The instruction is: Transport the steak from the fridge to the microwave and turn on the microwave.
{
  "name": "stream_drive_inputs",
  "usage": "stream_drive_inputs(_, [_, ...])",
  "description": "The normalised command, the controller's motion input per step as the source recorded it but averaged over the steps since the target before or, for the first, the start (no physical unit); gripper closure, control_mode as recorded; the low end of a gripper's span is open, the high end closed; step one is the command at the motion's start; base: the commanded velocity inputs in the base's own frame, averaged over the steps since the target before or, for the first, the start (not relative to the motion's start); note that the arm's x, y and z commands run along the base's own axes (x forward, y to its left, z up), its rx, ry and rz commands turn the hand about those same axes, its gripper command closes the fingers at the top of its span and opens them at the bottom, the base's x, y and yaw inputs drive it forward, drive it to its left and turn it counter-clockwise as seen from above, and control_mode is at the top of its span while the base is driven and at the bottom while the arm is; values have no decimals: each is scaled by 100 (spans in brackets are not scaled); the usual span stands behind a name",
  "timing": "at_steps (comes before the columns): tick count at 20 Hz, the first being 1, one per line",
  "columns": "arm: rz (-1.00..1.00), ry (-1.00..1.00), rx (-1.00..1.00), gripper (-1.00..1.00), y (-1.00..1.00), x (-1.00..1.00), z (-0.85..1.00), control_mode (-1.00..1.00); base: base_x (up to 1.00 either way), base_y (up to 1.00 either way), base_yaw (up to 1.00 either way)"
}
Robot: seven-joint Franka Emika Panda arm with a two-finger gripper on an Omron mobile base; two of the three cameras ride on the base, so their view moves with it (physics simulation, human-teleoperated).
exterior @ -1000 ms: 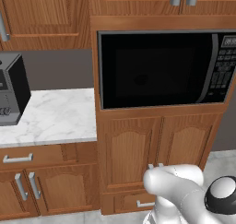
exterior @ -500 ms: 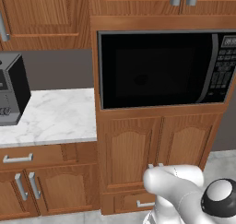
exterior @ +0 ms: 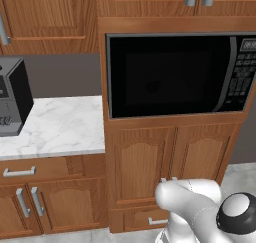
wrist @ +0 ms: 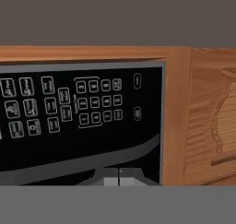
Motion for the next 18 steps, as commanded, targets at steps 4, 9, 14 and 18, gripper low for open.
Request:
stream_drive_inputs(4, [-2, 0, 0, 100, -8, 3, -6, -100, 0, 0, 0])
stream_drive_inputs(9, [-3, 0, 0, 100, -3, 6, -11, -100, 0, 0, 0])
stream_drive_inputs(14, [-3, 0, 0, 100, 0, 7, -8, -100, 0, 0, 0])
stream_drive_inputs(18, [-3, 0, 0, 100, -3, 8, -8, -100, 0, 0, 0])
